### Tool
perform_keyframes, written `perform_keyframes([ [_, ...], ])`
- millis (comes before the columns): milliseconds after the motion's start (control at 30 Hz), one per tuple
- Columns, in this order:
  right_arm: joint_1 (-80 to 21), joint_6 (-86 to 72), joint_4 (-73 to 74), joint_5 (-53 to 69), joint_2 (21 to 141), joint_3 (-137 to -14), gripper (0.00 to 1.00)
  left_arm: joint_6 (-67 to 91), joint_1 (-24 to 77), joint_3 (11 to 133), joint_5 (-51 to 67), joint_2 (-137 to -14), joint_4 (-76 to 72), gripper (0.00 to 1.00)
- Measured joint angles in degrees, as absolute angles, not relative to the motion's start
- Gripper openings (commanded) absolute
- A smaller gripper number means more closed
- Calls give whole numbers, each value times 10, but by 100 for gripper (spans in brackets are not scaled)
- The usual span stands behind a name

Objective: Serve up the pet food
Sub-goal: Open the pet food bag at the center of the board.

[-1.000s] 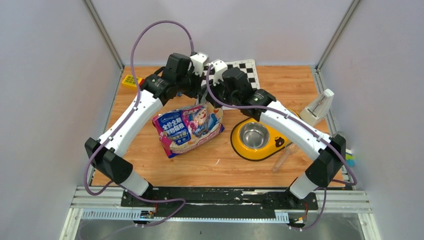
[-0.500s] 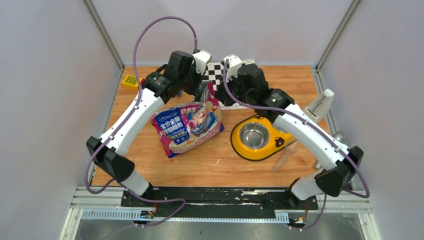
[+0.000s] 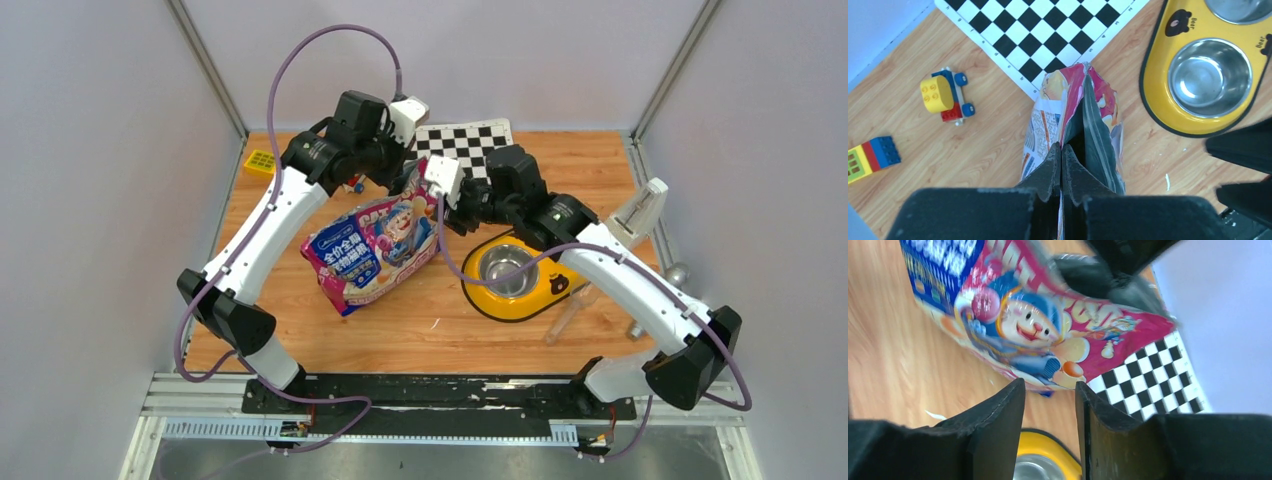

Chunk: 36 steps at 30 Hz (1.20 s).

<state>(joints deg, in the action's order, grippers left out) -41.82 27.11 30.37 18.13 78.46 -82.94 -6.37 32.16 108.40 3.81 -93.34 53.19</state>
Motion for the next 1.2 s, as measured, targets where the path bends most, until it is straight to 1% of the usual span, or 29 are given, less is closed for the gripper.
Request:
perform_keyframes([
  [133, -419, 458, 328, 217, 788, -783, 46, -65, 321, 1093, 67, -936, 543, 0],
  [167, -419, 494, 342, 230, 792, -781, 52, -65, 321, 1096, 73, -939, 546, 0],
  [200, -419, 521, 350, 241, 795, -783, 65, -65, 321, 1101, 77, -943, 549, 0],
  [233, -419, 554, 365, 258, 799, -790, 68, -65, 320, 1105, 80, -946, 552, 0],
  [333, -420, 624, 410, 297, 808, -825, 68, -65, 318, 1120, 89, -959, 559, 0],
  [433, -426, 660, 432, 317, 814, -871, 68, -65, 318, 1127, 96, -966, 561, 0],
  [700, -450, 703, 444, 314, 849, -964, 67, -63, 317, 1130, 107, -969, 566, 0],
  [967, -471, 731, 447, 270, 920, -976, 66, -58, 317, 1130, 117, -969, 568, 0],
  [1200, -472, 736, 420, 219, 940, -976, 66, -39, 318, 1129, 69, -969, 558, 0],
])
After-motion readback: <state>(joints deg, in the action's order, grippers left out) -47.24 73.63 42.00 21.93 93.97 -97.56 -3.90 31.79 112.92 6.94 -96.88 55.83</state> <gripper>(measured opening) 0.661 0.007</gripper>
